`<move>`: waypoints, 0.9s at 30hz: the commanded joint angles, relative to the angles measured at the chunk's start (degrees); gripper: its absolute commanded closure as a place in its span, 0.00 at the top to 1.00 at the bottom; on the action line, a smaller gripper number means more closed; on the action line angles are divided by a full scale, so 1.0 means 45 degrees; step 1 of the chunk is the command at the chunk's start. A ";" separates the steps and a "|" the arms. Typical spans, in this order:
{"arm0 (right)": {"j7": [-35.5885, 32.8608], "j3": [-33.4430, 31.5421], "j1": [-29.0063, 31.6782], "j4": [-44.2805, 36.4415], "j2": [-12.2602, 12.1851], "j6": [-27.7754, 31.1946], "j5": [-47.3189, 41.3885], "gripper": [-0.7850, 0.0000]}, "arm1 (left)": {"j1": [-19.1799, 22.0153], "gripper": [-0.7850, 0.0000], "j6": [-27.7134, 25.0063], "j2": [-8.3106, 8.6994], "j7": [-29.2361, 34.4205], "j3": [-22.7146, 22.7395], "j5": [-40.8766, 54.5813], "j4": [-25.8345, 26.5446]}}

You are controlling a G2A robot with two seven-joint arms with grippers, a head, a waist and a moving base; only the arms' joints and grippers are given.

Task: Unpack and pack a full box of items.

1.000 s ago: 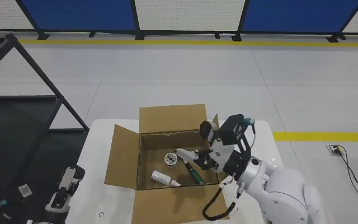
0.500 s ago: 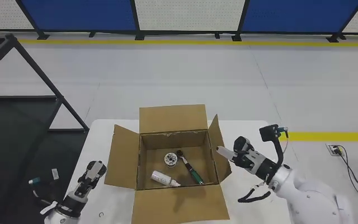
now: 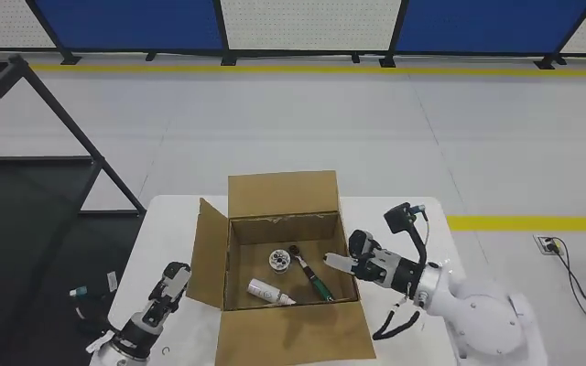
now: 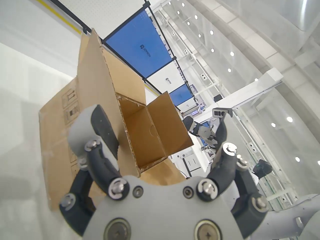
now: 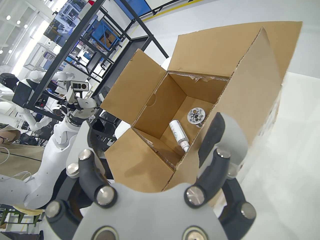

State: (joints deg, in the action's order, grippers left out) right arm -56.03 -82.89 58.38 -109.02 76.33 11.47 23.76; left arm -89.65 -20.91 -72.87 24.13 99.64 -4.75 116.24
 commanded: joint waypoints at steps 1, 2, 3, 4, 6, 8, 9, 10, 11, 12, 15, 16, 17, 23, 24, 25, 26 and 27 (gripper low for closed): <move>0.0003 0.0400 -0.0210 0.0273 0.0001 0.0017 -0.0058 1.00 | 0.0001 1.00 -0.0021 0.0001 -0.0021 -0.0246 -0.0048 0.0076; 0.0032 0.0595 -0.0344 0.0426 0.0001 -0.0022 0.0035 1.00 | 0.0011 1.00 -0.0005 -0.0001 -0.0038 -0.0379 -0.0071 0.0093; 0.0129 0.0790 -0.0471 0.0595 0.0007 -0.0081 0.0111 1.00 | 0.0033 1.00 0.0021 -0.0001 -0.0043 -0.0518 -0.0116 0.0102; 0.0235 0.1004 -0.0587 0.0751 0.0019 -0.0124 0.0143 1.00 | 0.0065 1.00 0.0049 -0.0002 -0.0065 -0.0654 -0.0196 0.0091; 0.0459 0.1433 -0.0770 0.1066 0.0049 -0.0242 0.0123 1.00 | 0.0142 1.00 0.0152 -0.0004 -0.0055 -0.0971 -0.0316 0.0015; 0.0695 0.1822 -0.0961 0.1434 0.0077 -0.0353 0.0199 1.00 | 0.0258 1.00 0.0273 -0.0003 -0.0028 -0.1245 -0.0460 -0.0124; 0.0795 0.2021 -0.1048 0.1630 0.0093 -0.0414 0.0224 1.00 | 0.0317 1.00 0.0352 -0.0006 -0.0007 -0.1409 -0.0452 -0.0209; 0.0946 0.2194 -0.1131 0.1816 0.0113 -0.0466 0.0186 1.00 | 0.0382 1.00 0.0439 -0.0008 0.0025 -0.1561 -0.0412 -0.0289; 0.1106 0.2344 -0.1208 0.2004 0.0130 -0.0512 0.0193 1.00 | 0.0447 1.00 0.0556 -0.0010 0.0053 -0.1699 -0.0376 -0.0366; 0.1430 0.2442 -0.1273 0.2152 0.0148 -0.0582 0.0253 1.00 | 0.0516 1.00 0.0664 -0.0010 0.0094 -0.1825 -0.0369 -0.0431; 0.2517 0.2848 -0.1265 0.2521 0.0212 -0.0758 0.0581 1.00 | 0.0708 1.00 0.1060 -0.0013 0.0089 -0.2147 -0.0439 -0.0638; 0.2763 0.2999 -0.1276 0.2651 0.0234 -0.0886 0.0685 1.00 | 0.0754 1.00 0.1193 -0.0016 0.0062 -0.2255 -0.0440 -0.0704; 0.2905 0.3167 -0.1317 0.2762 0.0250 -0.0987 0.0875 1.00 | 0.0789 1.00 0.1383 -0.0023 0.0029 -0.2360 -0.0367 -0.0764; 0.3479 0.3764 -0.1455 0.3347 0.0333 -0.1579 0.1156 1.00 | 0.0965 1.00 0.2510 -0.0021 0.0121 -0.2603 0.0221 -0.1000; 0.3506 0.3805 -0.1473 0.3395 0.0341 -0.1729 0.1155 1.00 | 0.0984 1.00 0.2573 -0.0015 0.0138 -0.2593 0.0225 -0.0996; 0.3511 0.3855 -0.1487 0.3408 0.0345 -0.1830 0.1194 1.00 | 0.0984 1.00 0.2573 -0.0015 0.0138 -0.2593 0.0225 -0.0996; 0.3474 0.3897 -0.1503 0.3399 0.0343 -0.1908 0.1263 1.00 | 0.0984 1.00 0.2573 -0.0015 0.0138 -0.2593 0.0225 -0.0996; 0.3429 0.3910 -0.1526 0.3372 0.0334 -0.1983 0.1375 1.00 | 0.0984 1.00 0.2573 -0.0015 0.0138 -0.2593 0.0225 -0.0996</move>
State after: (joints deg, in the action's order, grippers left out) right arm -40.36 -65.37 51.61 -93.71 77.87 2.89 29.48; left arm -85.21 -9.27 -72.94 24.76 87.97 -3.71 111.75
